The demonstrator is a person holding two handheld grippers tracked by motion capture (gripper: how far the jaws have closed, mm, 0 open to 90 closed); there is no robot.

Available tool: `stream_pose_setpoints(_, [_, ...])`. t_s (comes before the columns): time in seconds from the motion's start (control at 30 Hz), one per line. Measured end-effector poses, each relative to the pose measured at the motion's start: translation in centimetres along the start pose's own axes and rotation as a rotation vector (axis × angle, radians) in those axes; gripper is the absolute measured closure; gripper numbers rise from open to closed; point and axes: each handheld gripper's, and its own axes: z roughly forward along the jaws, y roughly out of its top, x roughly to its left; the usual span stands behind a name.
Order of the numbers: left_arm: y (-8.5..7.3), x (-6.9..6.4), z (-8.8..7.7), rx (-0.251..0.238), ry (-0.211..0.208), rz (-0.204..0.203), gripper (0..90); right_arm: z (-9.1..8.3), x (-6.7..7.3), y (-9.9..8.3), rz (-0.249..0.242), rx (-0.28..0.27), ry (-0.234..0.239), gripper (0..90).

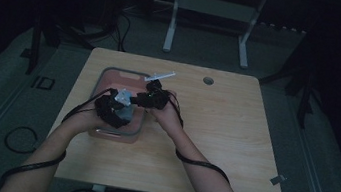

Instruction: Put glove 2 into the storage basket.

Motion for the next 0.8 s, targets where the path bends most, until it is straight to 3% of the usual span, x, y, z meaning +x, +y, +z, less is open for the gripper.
stream_pose_setpoints(0.03, [0.0,0.2,-0.2,-0.007,-0.008,-0.041,14.4,-0.4,0.2,0.0,-0.013,-0.005,0.007,49.6])
stream_pose_setpoints(0.13, [0.1,0.1,-0.6,-0.030,0.008,-0.052,10.2,-0.6,0.3,-0.1,-0.016,-0.005,0.010,46.1])
stream_pose_setpoints(0.27, [0.0,-0.2,-0.9,-0.044,-0.003,-0.075,2.3,-0.7,0.5,-0.4,-0.039,0.001,0.003,37.0])
stream_pose_setpoints(0.47, [-0.2,-0.8,-1.6,-0.084,0.010,-0.086,1.8,-1.0,0.4,-0.9,-0.067,-0.001,0.007,24.2])
stream_pose_setpoints(0.8, [0.2,-2.0,-2.1,-0.126,0.022,-0.078,1.8,-1.7,0.2,-1.4,-0.100,-0.014,0.018,20.3])
